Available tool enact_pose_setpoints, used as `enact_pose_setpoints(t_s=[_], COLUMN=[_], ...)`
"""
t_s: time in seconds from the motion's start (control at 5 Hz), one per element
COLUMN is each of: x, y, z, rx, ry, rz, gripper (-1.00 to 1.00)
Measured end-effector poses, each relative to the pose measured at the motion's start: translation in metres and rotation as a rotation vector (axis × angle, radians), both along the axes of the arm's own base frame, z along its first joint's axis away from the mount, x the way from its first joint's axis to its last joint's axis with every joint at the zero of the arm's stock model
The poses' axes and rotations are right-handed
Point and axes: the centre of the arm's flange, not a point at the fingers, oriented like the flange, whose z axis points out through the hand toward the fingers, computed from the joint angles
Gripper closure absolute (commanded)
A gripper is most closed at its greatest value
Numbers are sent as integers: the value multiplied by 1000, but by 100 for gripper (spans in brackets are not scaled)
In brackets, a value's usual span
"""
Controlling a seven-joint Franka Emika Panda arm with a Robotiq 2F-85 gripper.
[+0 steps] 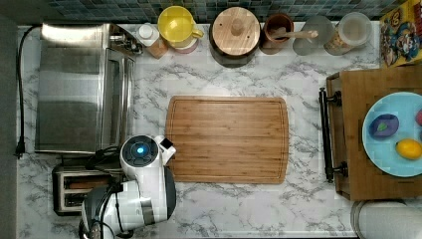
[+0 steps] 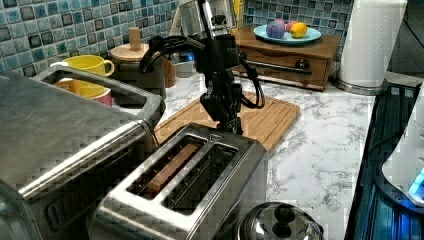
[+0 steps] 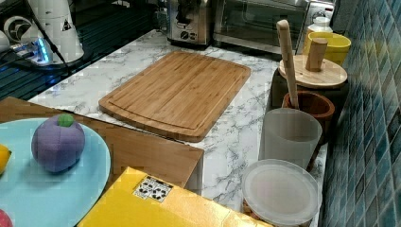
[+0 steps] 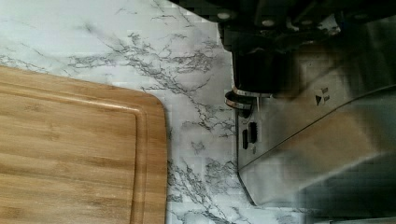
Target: Turn on the toaster.
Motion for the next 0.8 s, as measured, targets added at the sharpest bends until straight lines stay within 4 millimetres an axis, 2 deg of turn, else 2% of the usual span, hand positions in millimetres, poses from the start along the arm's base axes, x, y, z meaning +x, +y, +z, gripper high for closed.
enact_pose_setpoints(t_s=[0.4, 0.8], x=[2, 10], y=[-3, -9], z=[0, -16], rx=[10, 31], ry=[-5, 39], rz=[-23, -79], gripper=[100, 100])
